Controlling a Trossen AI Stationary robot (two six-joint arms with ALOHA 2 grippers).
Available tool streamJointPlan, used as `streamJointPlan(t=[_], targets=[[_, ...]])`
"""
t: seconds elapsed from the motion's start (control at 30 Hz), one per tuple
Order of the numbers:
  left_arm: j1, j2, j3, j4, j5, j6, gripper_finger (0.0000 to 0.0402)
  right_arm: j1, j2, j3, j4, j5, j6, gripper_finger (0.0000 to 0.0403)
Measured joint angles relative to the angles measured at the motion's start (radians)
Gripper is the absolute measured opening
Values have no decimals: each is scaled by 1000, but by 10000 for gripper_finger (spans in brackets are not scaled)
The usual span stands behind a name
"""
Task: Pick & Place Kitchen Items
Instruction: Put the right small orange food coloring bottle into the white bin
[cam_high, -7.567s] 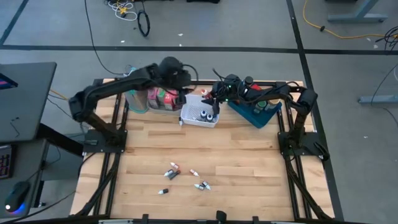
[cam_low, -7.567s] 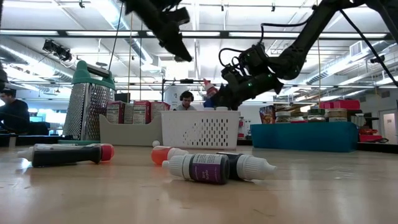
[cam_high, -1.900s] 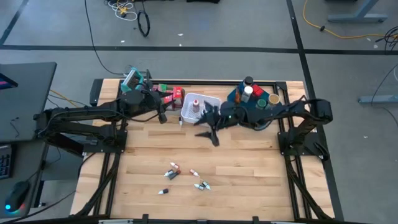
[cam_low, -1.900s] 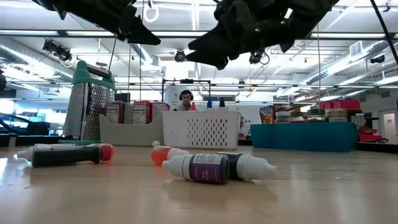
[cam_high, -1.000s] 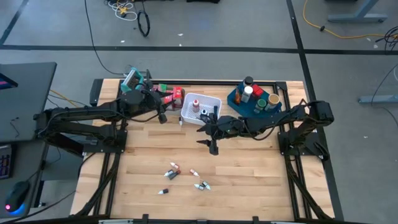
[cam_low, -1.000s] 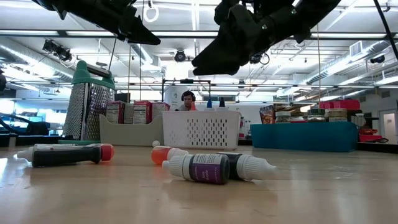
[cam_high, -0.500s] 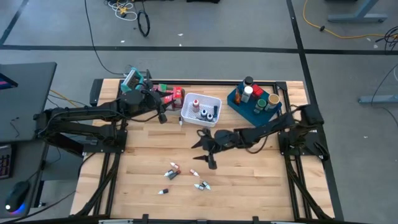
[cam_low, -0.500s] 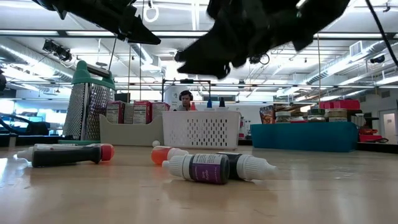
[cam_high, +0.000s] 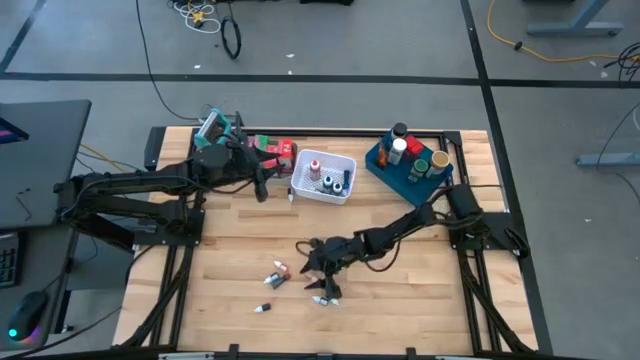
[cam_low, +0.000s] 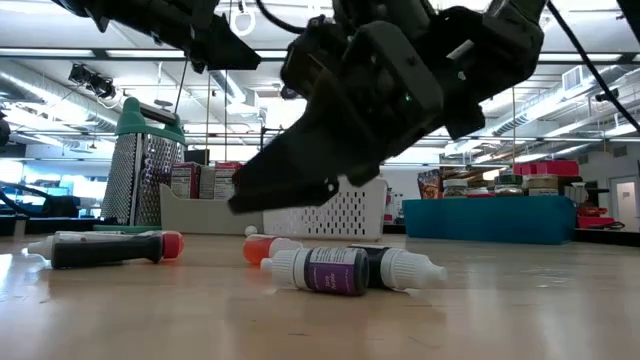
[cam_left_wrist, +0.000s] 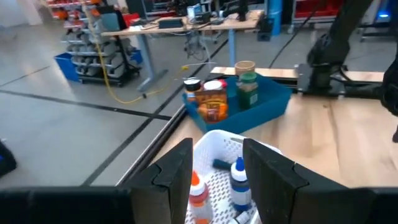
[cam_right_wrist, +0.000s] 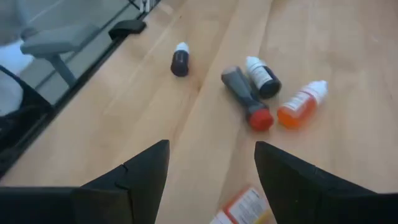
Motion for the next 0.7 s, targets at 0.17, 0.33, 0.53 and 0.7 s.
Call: streamJointPlan(t=[0.17, 0.33, 0.53, 0.7], targets=[[0, 0, 0, -5, 18, 25, 150, -4, 30, 45, -40, 19, -26, 247], [0, 0, 0, -21, 17, 29, 150, -17, 30, 45, -159, 27, -32, 247], [0, 0, 0, -36, 17, 31, 150, -21, 27, 47, -224, 16, -48, 247], [0, 0, 0, -63, 18, 31, 150, -22, 21, 52, -328, 63, -106, 232]])
